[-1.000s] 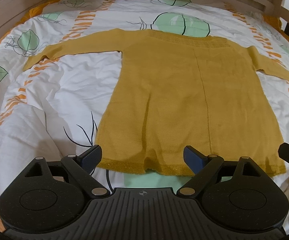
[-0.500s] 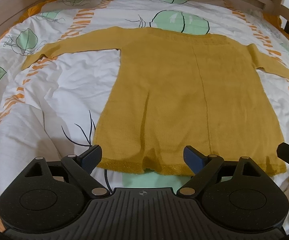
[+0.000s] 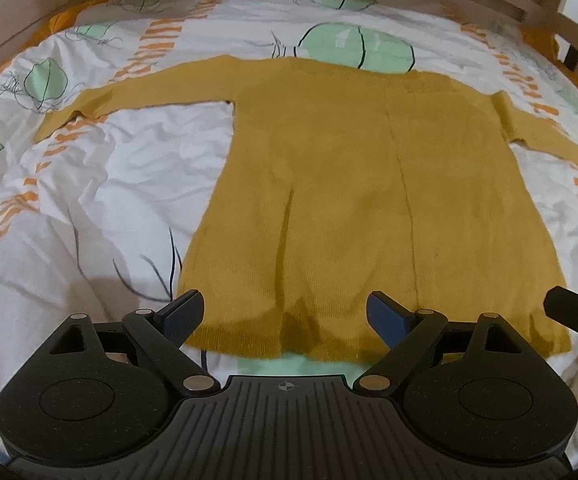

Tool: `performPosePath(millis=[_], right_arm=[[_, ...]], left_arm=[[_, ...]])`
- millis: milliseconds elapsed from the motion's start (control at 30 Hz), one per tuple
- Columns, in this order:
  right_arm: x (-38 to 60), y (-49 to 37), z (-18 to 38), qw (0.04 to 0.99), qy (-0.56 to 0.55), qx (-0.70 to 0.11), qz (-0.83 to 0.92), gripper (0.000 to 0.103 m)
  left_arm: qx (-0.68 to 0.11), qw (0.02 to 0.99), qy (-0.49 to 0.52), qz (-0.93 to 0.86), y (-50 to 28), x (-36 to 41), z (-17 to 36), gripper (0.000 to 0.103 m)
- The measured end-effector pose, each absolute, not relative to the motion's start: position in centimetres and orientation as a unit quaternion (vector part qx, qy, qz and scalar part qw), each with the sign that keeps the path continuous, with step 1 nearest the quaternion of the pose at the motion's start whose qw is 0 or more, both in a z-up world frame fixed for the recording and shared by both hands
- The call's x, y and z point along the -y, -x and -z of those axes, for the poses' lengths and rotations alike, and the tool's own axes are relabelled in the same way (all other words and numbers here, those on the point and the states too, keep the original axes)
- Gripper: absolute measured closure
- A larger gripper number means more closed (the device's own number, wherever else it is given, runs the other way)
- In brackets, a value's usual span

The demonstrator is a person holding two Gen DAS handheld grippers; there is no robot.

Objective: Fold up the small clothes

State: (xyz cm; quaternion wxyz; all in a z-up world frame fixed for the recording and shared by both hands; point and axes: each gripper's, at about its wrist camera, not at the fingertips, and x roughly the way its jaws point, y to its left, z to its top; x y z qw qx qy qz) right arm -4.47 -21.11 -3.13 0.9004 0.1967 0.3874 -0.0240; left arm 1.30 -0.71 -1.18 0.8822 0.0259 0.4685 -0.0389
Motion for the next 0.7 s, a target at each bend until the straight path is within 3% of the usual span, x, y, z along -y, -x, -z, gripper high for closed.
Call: performPosePath(millis=[367, 700], right_arm=[[24.6, 0.5, 3.4, 0.900, -0.208, -0.382, -0.015, 0.000], [34.0, -5.5, 2.7, 0.907, -0.223, -0.356, 0.031, 0.000]], left_arm=[[-0.442, 0.891, 0.039, 0.093, -6.2, -0.1, 1.2, 0.014], [-0.430, 0.896, 0.012, 0.105, -13.3, 2.5, 1.4, 0.014]])
